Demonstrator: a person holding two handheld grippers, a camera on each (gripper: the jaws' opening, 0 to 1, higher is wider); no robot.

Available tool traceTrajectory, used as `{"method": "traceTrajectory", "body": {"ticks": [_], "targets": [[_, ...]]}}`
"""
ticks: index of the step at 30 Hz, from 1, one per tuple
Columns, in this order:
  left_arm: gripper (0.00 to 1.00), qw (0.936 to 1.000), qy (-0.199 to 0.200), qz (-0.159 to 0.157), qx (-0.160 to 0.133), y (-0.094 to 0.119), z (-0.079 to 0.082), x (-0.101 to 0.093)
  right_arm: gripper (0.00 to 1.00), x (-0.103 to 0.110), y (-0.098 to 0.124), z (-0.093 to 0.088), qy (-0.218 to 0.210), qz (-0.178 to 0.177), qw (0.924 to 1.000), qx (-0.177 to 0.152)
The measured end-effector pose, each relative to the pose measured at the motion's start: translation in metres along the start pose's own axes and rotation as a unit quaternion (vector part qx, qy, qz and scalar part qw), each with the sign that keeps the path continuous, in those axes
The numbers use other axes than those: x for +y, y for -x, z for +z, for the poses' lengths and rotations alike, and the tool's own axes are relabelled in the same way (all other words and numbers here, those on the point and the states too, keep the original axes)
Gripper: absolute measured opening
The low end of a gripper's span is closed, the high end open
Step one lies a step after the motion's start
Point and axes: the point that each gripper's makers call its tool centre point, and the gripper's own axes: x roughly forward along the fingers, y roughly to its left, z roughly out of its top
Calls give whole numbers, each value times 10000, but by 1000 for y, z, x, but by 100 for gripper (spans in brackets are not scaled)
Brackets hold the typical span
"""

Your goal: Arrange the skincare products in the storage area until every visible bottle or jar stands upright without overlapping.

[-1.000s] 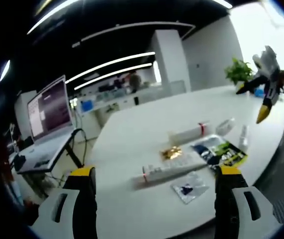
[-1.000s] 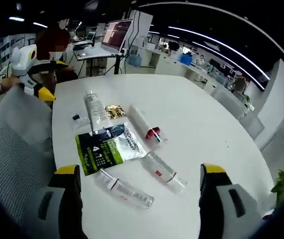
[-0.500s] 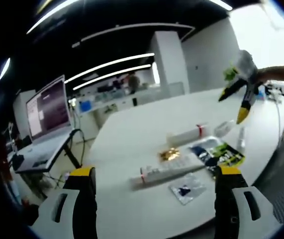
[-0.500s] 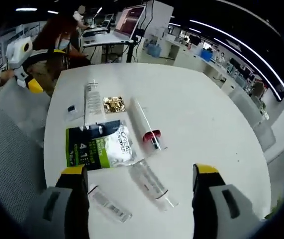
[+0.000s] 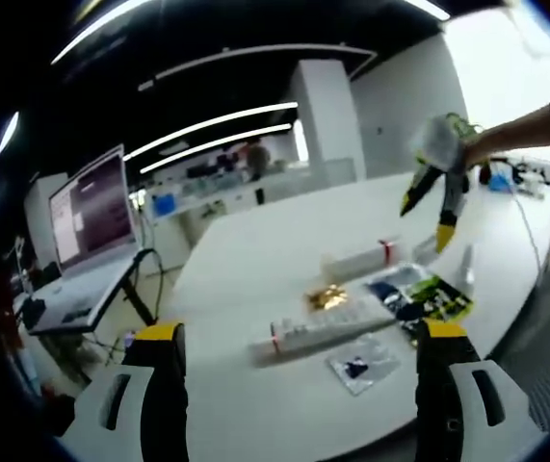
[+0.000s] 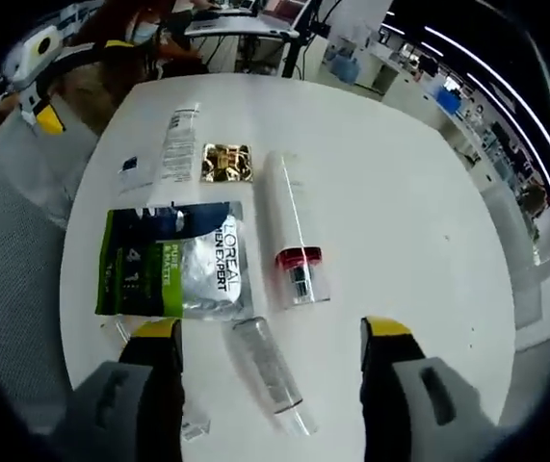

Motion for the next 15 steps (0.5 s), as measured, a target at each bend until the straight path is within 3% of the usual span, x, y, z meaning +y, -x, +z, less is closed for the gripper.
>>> {"method": "traceTrajectory", "body": {"ticks": [11,15], "targets": [[97,10000,20,-16,-12,-1,-1,0,62,-2,-28,8,105,406,9988,268],[97,10000,17,-14,-6,-1,-1,0,58,-11,-35,13,173,416,9986,280]]}}
